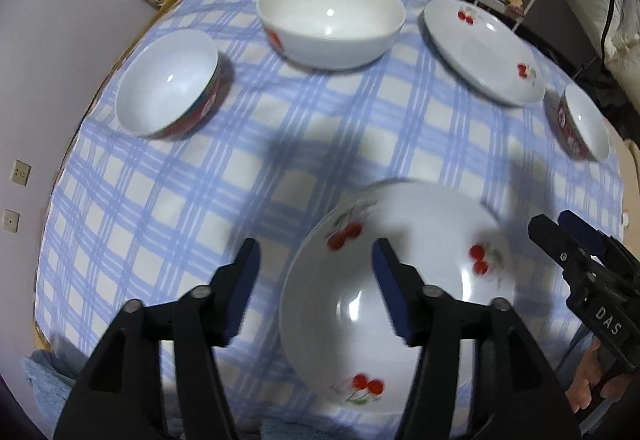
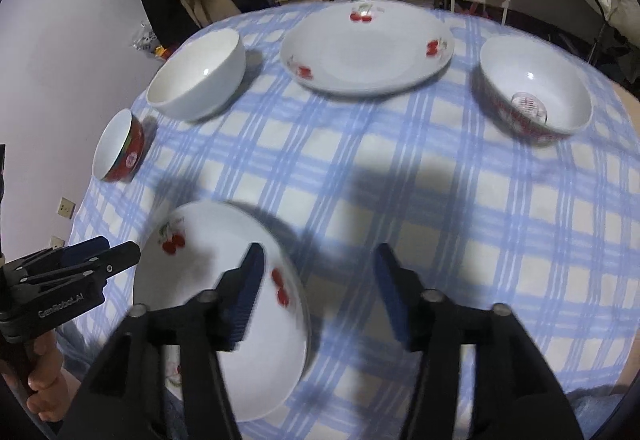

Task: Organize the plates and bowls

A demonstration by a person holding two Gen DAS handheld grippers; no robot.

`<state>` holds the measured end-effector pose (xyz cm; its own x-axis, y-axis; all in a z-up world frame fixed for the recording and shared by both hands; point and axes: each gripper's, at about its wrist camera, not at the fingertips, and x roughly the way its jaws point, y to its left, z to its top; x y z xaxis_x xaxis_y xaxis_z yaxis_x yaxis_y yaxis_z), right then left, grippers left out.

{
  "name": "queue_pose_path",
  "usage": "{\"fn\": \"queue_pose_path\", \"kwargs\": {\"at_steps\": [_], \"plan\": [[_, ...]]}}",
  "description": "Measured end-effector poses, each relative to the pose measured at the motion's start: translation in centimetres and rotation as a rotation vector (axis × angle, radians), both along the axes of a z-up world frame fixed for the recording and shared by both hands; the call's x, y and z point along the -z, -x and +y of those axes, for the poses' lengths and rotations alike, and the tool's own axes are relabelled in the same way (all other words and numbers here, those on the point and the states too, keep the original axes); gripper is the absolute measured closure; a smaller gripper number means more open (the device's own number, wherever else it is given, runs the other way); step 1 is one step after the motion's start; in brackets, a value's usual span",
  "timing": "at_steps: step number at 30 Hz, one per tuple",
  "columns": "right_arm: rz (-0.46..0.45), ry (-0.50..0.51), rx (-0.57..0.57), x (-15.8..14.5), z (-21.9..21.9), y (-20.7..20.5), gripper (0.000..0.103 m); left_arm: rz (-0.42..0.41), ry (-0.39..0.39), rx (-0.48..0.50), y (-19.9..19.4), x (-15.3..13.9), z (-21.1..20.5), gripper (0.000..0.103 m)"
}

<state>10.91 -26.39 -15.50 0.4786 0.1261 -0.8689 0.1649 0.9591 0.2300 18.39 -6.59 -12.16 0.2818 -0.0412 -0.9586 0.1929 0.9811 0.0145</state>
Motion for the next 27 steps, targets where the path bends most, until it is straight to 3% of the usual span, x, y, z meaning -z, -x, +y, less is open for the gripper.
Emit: {"fn": "queue_pose_path", "kwargs": {"at_steps": [2,7,12,17,24,27], "plan": [[0.001,0.014,0.003,-0.5,-0.7,-0.6,0.018,-0.027,0.005,-0.019,-0.3,-0.3,-0.5,0.03],[-0.022,0.01,0.029,-2.1,-3.7,-2.7,0.006,-0.004,0.063,-0.113,-2.3,0.2,-0.9,0.028],[-0.067,-0.039,0.006,-4.2,-7.0,-5.5,0.005,-0.068,0.044,-0.249,-3.3,-0.4,-1.1,0.028],[-0.111,-0.062,0.028,-5.4,-9.9,-8.2,0.005,-0.038,0.055,-0.222,-5.2,0.3,-2.7,0.028],[-0.11,0.019,-0.001,-5.6,-12.0,-12.9,0.005,-0.033,0.117,-0.186,-7.2,0.9,-6.2,0.028],[-0.097,0.015,-0.011,-5.1,-12.7,-14.7,0.005,-0.04,0.147,-0.213,-8.2,1.4,-7.6,0.028]]}}
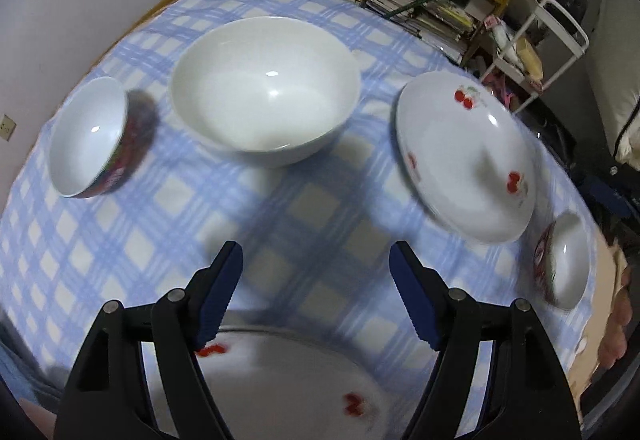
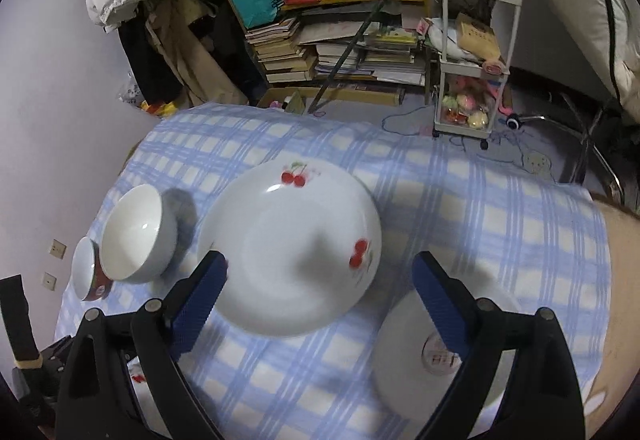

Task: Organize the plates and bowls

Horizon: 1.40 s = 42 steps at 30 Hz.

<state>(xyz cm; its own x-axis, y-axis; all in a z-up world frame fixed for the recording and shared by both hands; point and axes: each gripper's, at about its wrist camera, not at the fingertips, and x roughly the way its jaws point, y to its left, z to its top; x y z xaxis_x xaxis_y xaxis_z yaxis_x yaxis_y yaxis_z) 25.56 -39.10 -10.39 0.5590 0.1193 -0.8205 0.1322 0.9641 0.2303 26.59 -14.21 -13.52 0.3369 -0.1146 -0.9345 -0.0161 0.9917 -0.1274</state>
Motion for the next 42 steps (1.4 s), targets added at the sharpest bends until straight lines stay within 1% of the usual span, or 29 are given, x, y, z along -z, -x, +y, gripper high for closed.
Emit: {"fn": "queue_pose_path", "kwargs": {"at_steps": [4,7,11,13,15,17,18,20,21,22,23,24,25,26,27,28,32,35,37,40,42], "plan": [[0.052,-0.044,-0.015,1.5,-1.0,-2.5,0.005,-0.022,0.036,0.007,-1.2,0.6,-2.1,0.028],[0.099,-0.045,0.003,2.8,-2.0,-4.4,0.005,-0.038,0.012,0.024,-2.2,1.2,-3.7,0.028],[0.182,-0.049,0.015,4.3,-3.5,-7.0,0.005,0.01,-0.005,0.003,-3.5,3.0,-4.8,0.028],[0.214,-0.019,0.005,4.9,-3.8,-8.0,0.007,0.014,-0.011,0.006,-3.8,3.4,-5.1,0.029],[0.239,0.016,-0.004,5.5,-4.0,-8.9,0.016,0.014,-0.038,0.016,-4.2,3.8,-5.8,0.029],[0.262,-0.001,-0.013,6.2,-4.3,-9.2,0.027,0.023,-0.043,0.022,-4.6,4.3,-6.3,0.031],[0.278,-0.016,-0.026,6.7,-4.4,-9.4,0.029,0.032,-0.04,0.025,-4.9,4.6,-6.4,0.031],[0.298,-0.02,-0.048,7.5,-4.3,-9.6,0.043,0.031,-0.039,0.025,-5.3,4.9,-6.6,0.035],[0.314,-0.011,-0.058,8.0,-4.1,-9.7,0.046,0.024,-0.046,0.031,-5.4,4.8,-6.8,0.038],[0.32,-0.006,-0.063,8.2,-4.0,-9.8,0.051,0.02,-0.047,0.04,-5.6,4.8,-7.0,0.044],[0.323,0.0,-0.066,8.4,-4.0,-9.8,0.058,0.017,-0.042,0.054,-5.8,4.8,-7.1,0.053],[0.324,0.0,-0.068,8.6,-4.0,-9.9,0.064,0.016,-0.034,0.07,-6.0,4.7,-7.2,0.058],[0.323,-0.006,-0.073,8.7,-4.0,-10.0,0.077,0.017,-0.026,0.08,-6.3,4.7,-7.3,0.066],[0.317,-0.021,-0.081,8.6,-4.0,-10.1,0.083,0.02,-0.014,0.087,-6.5,4.7,-7.4,0.074],[0.311,-0.03,-0.086,8.6,-3.9,-10.1,0.085,0.027,0.008,0.093,-6.8,4.7,-7.5,0.078],[0.308,-0.02,-0.088,8.5,-3.8,-10.1,0.085,0.036,0.028,0.096,-7.0,4.7,-7.5,0.085],[0.306,0.042,-0.116,8.3,-2.8,-9.7,0.085,0.068,0.101,0.089,-7.6,5.1,-6.6,0.087],[0.313,0.068,-0.133,8.0,-2.4,-9.4,0.085,0.083,0.154,0.096,-7.5,4.9,-6.0,0.087],[0.317,0.084,-0.135,7.8,-2.1,-9.0,0.085,0.094,0.158,0.107,-7.2,4.6,-5.9,0.087],[0.32,0.125,-0.163,7.3,-1.4,-8.2,0.086,0.07,0.116,0.146,-6.5,3.6,-6.1,0.087],[0.306,0.138,-0.166,6.6,-1.0,-7.6,0.087,0.077,0.124,0.146,-6.4,3.1,-5.8,0.087]]}}
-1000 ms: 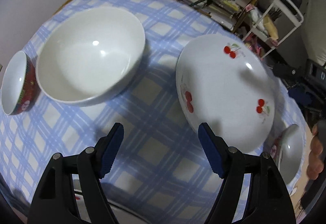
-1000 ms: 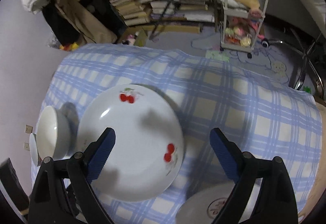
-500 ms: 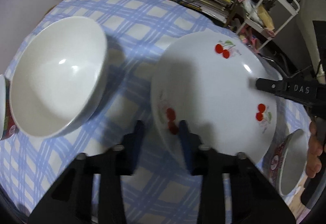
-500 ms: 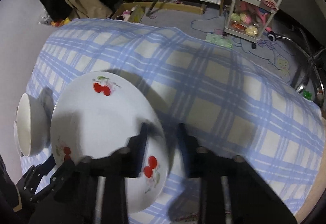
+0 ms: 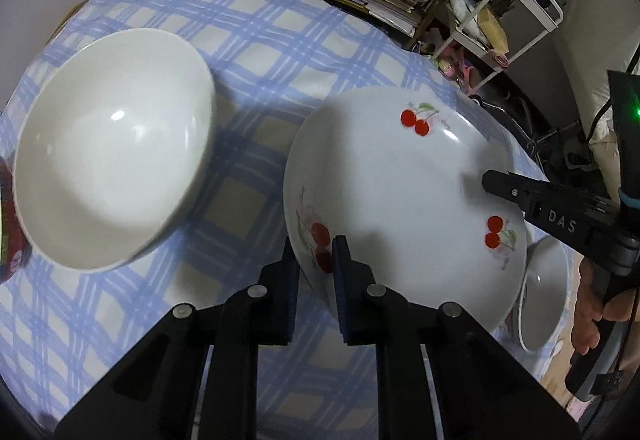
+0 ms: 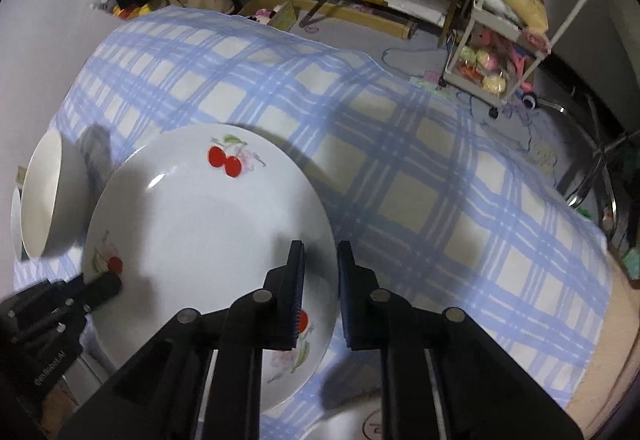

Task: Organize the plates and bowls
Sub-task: 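Lift the held plate with both grippers and carry it over the stack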

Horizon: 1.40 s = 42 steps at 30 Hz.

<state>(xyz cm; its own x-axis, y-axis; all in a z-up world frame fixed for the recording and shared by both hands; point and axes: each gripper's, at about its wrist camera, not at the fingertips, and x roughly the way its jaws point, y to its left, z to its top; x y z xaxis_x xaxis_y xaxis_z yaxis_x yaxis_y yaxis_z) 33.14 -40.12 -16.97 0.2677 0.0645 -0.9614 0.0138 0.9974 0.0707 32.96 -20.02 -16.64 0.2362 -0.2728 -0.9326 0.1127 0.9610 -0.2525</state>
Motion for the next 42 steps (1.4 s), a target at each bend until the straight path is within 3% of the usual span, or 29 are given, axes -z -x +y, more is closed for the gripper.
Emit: {"fn": "queue_pose_path", "kwargs": {"at_steps": [19,29,36,42], "plan": [[-0.075,-0.089,0.02,-6.1,1.5,7.9,0.092,-0.002,0.047,0.109,5.3,-4.8,3.6,0.087],[-0.113,-0.115,0.024,-7.8,5.3,13.0,0.091,-0.065,0.0,0.143,10.2,-8.2,7.0,0.087],[-0.114,-0.161,0.033,-8.5,8.4,16.3,0.091,-0.086,-0.005,0.132,13.2,-9.5,10.4,0.087],[-0.127,-0.162,0.027,-9.0,10.9,18.6,0.091,-0.072,0.011,0.084,15.8,-9.0,13.2,0.087]]}}
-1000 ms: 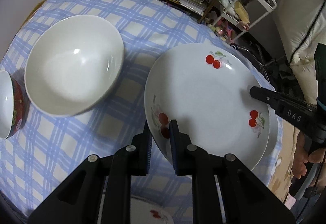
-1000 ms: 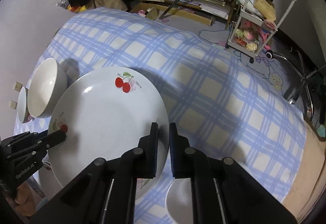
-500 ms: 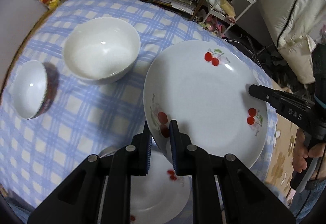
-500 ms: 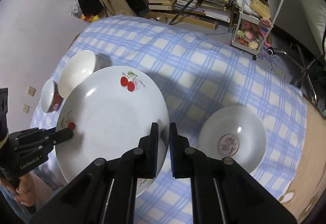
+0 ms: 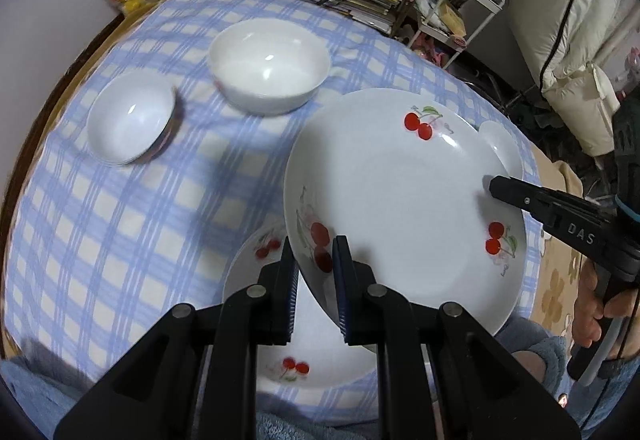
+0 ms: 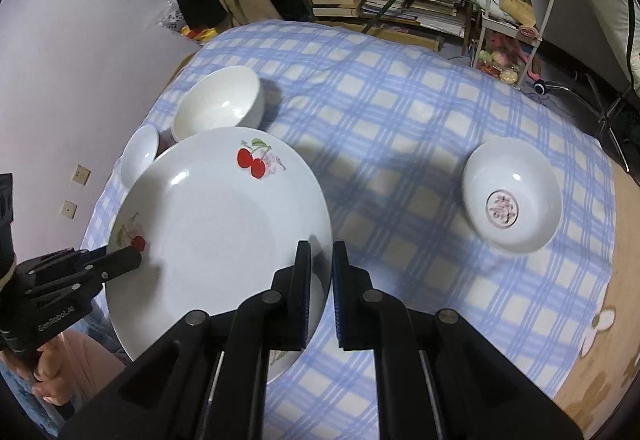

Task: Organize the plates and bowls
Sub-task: 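Lift the held plate with both grippers and carry it over the stack, then lower the cherry plate onto the plate stack and open both grippers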

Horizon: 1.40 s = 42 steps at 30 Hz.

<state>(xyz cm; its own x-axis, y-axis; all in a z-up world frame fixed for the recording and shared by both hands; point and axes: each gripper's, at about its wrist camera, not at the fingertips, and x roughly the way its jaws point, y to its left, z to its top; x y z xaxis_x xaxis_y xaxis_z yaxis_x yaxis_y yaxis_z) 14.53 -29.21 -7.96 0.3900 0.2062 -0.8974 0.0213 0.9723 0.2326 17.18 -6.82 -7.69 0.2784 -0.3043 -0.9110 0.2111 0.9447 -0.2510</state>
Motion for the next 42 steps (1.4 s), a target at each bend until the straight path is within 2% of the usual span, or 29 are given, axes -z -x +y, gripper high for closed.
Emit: {"fn": "queue_pose_path", "kwargs": {"at_steps": [5,13,20,23,28,35,37,40,42], "plan": [[-0.028,-0.003,-0.007,0.5,2.2,1.7,0.091,0.024,0.003,-0.04,1.3,1.5,2.1,0.086],[0.035,-0.037,0.005,5.3,4.9,3.5,0.092,0.035,-0.02,-0.064,3.0,3.4,4.6,0.086],[0.073,-0.06,0.021,8.0,6.1,4.5,0.092,0.064,-0.037,-0.079,3.8,5.3,5.8,0.086],[0.059,-0.024,0.01,8.2,7.0,5.1,0.092,0.082,-0.081,-0.074,3.9,6.4,5.6,0.086],[0.034,0.012,0.017,8.3,6.7,5.2,0.092,0.113,-0.076,-0.057,3.8,7.5,5.1,0.086],[0.038,0.018,0.017,9.6,6.2,5.5,0.092,0.169,-0.112,-0.055,3.9,9.7,4.3,0.085],[0.011,0.051,0.005,9.4,6.6,5.8,0.092,0.155,-0.13,-0.05,3.9,9.7,4.1,0.085],[-0.05,0.171,-0.007,9.4,7.9,6.5,0.092,0.141,-0.182,-0.031,4.3,10.1,3.7,0.087],[-0.054,0.214,-0.006,9.8,8.4,6.9,0.094,0.168,-0.188,-0.04,4.3,10.8,3.8,0.087]]}}
